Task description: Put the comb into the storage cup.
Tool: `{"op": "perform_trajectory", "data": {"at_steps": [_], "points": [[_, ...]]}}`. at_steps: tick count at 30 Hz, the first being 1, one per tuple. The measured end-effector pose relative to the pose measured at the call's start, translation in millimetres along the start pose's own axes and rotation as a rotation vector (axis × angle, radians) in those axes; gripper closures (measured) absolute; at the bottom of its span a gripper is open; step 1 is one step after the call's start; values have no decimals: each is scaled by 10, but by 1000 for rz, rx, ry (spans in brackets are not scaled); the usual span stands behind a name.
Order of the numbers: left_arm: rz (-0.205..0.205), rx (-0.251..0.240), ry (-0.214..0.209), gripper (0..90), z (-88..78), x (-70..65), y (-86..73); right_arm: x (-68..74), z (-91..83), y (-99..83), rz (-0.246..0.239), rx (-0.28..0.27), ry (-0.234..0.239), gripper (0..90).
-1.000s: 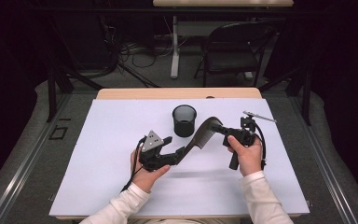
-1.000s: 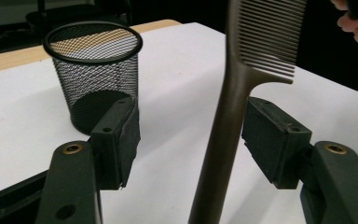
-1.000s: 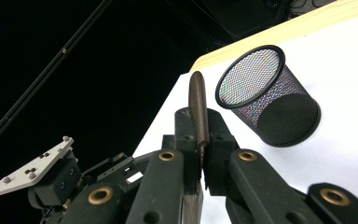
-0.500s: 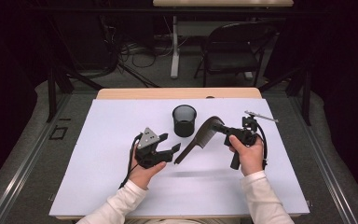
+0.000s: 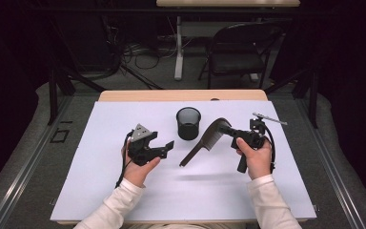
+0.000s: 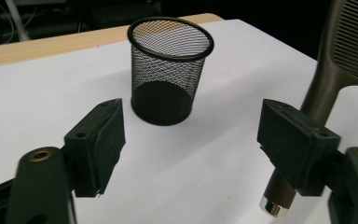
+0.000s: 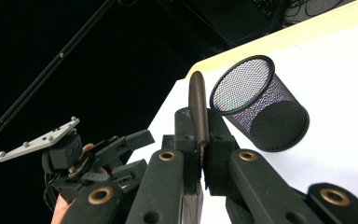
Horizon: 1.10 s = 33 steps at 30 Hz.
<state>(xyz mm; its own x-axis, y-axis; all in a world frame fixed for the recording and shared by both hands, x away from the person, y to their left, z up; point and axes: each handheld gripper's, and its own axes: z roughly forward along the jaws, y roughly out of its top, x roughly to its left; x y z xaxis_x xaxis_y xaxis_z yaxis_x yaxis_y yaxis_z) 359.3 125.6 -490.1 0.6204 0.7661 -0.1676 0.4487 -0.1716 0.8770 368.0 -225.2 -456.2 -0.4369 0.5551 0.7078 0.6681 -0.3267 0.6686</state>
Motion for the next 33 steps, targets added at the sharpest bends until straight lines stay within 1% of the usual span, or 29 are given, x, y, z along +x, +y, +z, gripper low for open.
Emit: {"op": "perform_trajectory", "data": {"at_steps": [4, 6, 7, 9, 12, 14, 15, 17, 18, 19, 21, 22, 23, 26, 28, 33], "points": [[-21, -4, 18, 207, -26, 79, 17, -1, -8, 5, 0, -1, 0, 868], [-27, -9, 19, 196, -41, 114, 23, -5, -12, 7, -1, -3, -2, 868], [-31, -11, 20, 185, -50, 129, 27, -6, -8, 5, 0, -16, 0, 868], [-35, -16, 16, 161, -64, 159, 32, -9, -19, 10, -3, -12, -4, 868], [-43, -19, 13, 158, -88, 191, 38, -12, -30, 16, -3, -12, -8, 868], [-36, -26, 2, 158, -101, 205, 42, -16, -33, 17, -7, -12, -9, 868], [-40, -29, 3, 158, -105, 201, 43, -16, -33, 18, -6, -12, -11, 868], [-25, -30, -3, 158, -113, 207, 46, -17, -37, 21, -7, -12, -13, 868], [-19, -29, -4, 158, -117, 209, 47, -17, -33, 21, -6, -22, -9, 868], [-14, -29, -4, 158, -120, 211, 48, -14, -44, 26, -8, -14, -13, 868], [-2, -23, 3, 158, -121, 212, 48, -10, -54, 30, -13, -18, -13, 868], [-2, -19, 4, 157, -119, 213, 48, -5, -61, 34, -12, -19, -12, 868], [-3, -17, 4, 157, -120, 216, 47, 0, -57, 33, -10, -35, -11, 868], [0, -15, 11, 158, -126, 225, 48, -3, -67, 38, -19, -37, -11, 868], [-2, -14, 11, 158, -128, 237, 49, -3, -77, 45, -18, -27, -15, 868], [2, -13, 16, 158, -142, 273, 54, 2, -70, 50, -25, -39, -19, 868]]}}
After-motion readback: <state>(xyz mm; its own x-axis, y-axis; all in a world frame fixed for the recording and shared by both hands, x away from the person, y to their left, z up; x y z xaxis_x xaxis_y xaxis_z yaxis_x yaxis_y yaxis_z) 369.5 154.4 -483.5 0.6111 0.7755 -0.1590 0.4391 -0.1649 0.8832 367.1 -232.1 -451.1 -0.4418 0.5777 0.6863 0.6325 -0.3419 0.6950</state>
